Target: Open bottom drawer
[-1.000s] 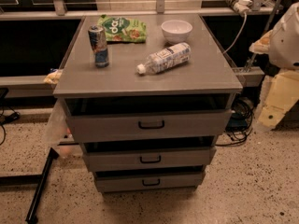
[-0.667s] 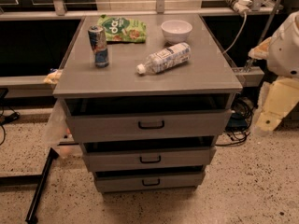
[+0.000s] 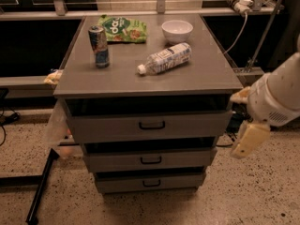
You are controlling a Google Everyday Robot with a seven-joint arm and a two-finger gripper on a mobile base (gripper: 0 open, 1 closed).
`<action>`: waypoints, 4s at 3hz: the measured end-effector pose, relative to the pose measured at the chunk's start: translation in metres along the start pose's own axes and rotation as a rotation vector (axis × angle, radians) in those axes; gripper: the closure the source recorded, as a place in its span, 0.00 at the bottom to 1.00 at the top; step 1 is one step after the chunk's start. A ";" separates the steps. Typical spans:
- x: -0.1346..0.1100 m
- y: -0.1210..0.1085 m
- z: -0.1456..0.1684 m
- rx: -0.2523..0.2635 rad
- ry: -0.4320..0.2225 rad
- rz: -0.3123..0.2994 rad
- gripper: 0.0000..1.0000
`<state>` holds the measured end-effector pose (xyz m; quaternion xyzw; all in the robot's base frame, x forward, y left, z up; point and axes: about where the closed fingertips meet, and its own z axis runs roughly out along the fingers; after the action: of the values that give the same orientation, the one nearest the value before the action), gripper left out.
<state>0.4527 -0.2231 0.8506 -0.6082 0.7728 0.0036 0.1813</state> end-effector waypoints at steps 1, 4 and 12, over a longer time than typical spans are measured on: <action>0.007 0.005 0.074 -0.047 -0.071 -0.022 0.42; 0.031 0.036 0.199 -0.206 -0.178 0.011 1.00; 0.112 0.070 0.539 -0.185 -0.449 -0.029 1.00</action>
Offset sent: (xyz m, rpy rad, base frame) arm 0.0204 0.0390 -0.2574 0.3168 0.1981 0.1092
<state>0.5138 -0.1878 0.3000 -0.6172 0.7007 0.2068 0.2921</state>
